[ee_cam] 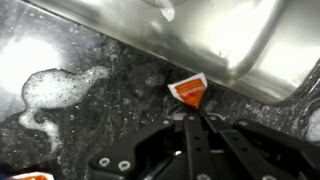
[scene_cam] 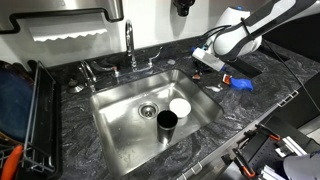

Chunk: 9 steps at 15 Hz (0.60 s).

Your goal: Move the orange sachet backwards

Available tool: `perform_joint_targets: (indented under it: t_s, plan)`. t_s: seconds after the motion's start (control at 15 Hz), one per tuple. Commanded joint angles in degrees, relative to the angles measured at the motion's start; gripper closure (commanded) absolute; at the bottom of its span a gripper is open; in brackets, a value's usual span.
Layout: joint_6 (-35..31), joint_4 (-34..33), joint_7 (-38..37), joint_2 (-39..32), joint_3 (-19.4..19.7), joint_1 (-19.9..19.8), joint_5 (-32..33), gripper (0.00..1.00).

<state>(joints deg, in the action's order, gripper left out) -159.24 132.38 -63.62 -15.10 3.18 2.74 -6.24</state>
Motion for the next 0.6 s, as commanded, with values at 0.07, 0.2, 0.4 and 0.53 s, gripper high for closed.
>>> perform_joint_targets:
  t_s: [0.07,0.2,0.4,0.53]
  plan:
    - [-2.6,-7.0,-2.0,-7.5,1.1,1.8,-1.0,1.0]
    - [-3.4,-9.2,-3.0,-9.7,1.7,2.3,-1.2,1.0]
    - [-4.4,-12.4,-6.3,-12.1,3.7,3.6,-0.8,1.0]
    - [-4.4,-14.4,-9.0,-13.4,4.9,4.5,-1.0,1.0]
